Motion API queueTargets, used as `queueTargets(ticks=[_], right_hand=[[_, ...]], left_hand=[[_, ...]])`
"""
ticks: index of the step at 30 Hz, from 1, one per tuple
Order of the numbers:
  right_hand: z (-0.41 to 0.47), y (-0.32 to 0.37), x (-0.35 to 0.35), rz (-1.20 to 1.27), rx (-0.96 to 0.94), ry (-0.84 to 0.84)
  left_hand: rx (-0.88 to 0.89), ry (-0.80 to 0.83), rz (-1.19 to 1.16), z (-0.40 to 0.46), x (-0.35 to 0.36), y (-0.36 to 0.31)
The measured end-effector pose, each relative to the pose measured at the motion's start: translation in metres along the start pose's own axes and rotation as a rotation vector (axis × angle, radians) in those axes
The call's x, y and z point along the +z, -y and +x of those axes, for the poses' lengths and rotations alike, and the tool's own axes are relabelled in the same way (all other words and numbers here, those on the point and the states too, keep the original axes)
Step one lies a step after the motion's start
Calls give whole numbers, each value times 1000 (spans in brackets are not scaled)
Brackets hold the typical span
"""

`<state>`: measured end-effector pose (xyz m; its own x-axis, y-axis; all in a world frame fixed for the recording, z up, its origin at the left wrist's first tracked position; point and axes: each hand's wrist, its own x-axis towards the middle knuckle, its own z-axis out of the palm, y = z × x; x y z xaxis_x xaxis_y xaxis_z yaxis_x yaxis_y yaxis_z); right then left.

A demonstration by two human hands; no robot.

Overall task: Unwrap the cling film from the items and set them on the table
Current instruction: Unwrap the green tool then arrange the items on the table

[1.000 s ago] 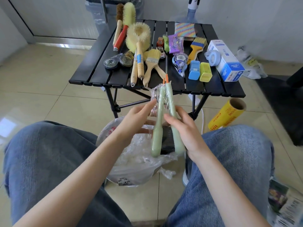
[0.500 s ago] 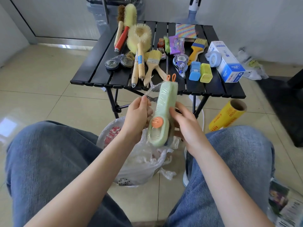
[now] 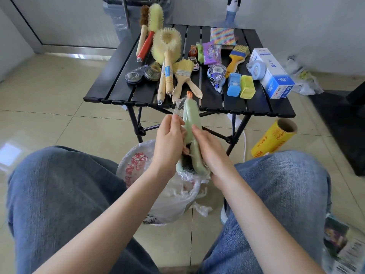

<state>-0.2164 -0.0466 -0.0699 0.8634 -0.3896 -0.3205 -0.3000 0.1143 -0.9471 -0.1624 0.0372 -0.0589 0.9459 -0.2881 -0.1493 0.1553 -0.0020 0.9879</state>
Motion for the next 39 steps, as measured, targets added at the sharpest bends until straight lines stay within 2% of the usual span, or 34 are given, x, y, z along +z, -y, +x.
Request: queueTargets(ticks=[6,10,12,14,17,21,25,27,29,31,33,39], right_hand=[[-4,2,-1,12,-96,-86],[-6,12,-13,35,-41,-103],[-8,14,-17,69,-3,-101],[-11,14,-18,74,20,-82],[-11,11,-21,105,36,-7],[-11,13,-23,186,55,96],[-12,13,-28,355,62,160],[-12,12,-31,414,60,131],[-11,10,-32,448,51,88],[-10,8,-32,419,48,50],[-9,7,-31,344,68,31],[-6,5,-33,44,84,8]], left_hand=[[-96,55,-31,2,-5,-8],[-152,72,-18,10,-21,-16],[-82,108,156,10,-27,-16],[59,138,319,8,-30,-12],[203,84,351,10,-32,-6],[240,-46,339,17,-35,0],[200,-106,393,21,-35,10],[152,-81,426,22,-33,12],[66,-20,344,21,-30,11],[-55,58,156,15,-28,4],[-99,105,60,10,-26,-2],[-15,66,52,9,-29,-12]])
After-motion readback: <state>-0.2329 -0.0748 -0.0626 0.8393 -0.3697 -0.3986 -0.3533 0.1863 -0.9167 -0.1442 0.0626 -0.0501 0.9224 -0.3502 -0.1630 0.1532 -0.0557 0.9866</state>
